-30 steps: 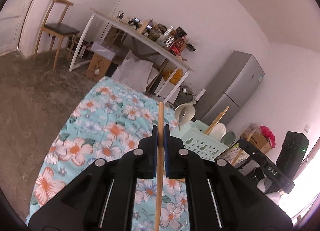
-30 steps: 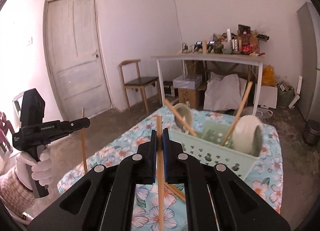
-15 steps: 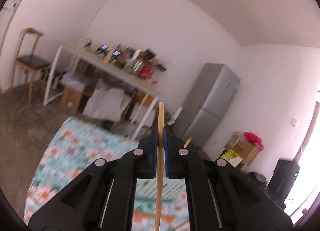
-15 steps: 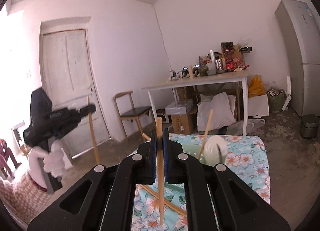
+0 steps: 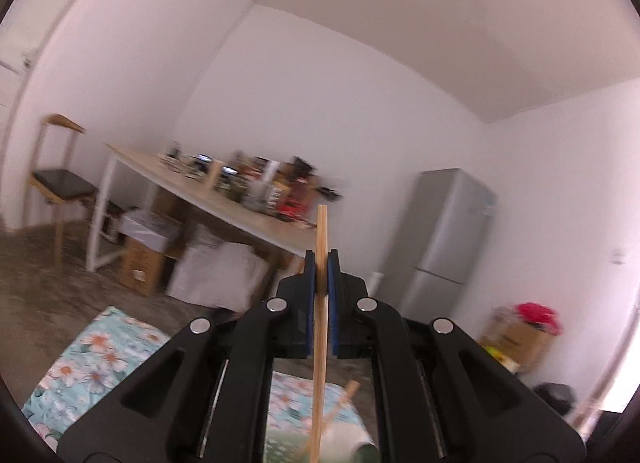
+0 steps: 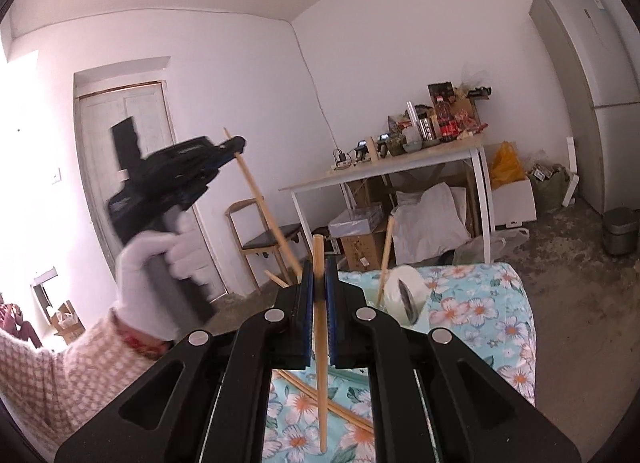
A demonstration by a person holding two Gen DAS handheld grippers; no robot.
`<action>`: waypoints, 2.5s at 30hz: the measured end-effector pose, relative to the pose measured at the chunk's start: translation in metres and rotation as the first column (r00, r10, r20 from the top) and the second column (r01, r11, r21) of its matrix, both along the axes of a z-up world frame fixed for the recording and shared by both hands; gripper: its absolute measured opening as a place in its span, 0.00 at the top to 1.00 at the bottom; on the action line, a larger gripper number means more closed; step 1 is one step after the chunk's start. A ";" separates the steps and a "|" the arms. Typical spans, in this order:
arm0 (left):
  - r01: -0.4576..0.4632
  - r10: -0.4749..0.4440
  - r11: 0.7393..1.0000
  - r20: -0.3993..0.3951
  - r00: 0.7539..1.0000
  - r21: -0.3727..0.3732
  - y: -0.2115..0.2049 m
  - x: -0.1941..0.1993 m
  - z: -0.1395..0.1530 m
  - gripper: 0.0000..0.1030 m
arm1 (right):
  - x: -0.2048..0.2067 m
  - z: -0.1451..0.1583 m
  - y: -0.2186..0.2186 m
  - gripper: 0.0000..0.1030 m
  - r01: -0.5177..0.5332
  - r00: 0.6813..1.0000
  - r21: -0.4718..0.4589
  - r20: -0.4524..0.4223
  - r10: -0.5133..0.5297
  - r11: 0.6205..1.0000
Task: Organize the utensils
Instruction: 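Drop the left tool's chopstick into the green holder while the right holds its chopstick, then drop the right tool's chopstick into the green holder and open it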
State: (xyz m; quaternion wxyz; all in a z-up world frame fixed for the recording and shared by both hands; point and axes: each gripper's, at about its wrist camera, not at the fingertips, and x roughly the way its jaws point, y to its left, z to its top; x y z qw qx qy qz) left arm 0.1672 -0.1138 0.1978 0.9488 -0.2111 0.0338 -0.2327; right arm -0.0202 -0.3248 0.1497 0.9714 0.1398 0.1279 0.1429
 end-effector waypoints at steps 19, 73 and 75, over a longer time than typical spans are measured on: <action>-0.170 0.176 0.980 -0.058 0.983 0.103 -0.060 0.025 -0.045 0.85 | -0.016 -0.017 -0.039 0.94 0.043 0.999 0.053 -0.024 -0.042 0.998; 0.012 0.077 0.948 -0.268 0.960 0.317 0.114 -0.090 -0.175 0.13 | 0.137 0.085 0.042 0.94 0.176 0.980 -0.214 0.130 -0.151 0.961; 0.012 0.077 0.948 -0.266 0.961 0.318 0.114 -0.090 -0.176 0.13 | 0.148 0.079 0.045 0.94 0.179 0.981 -0.231 0.118 -0.155 0.956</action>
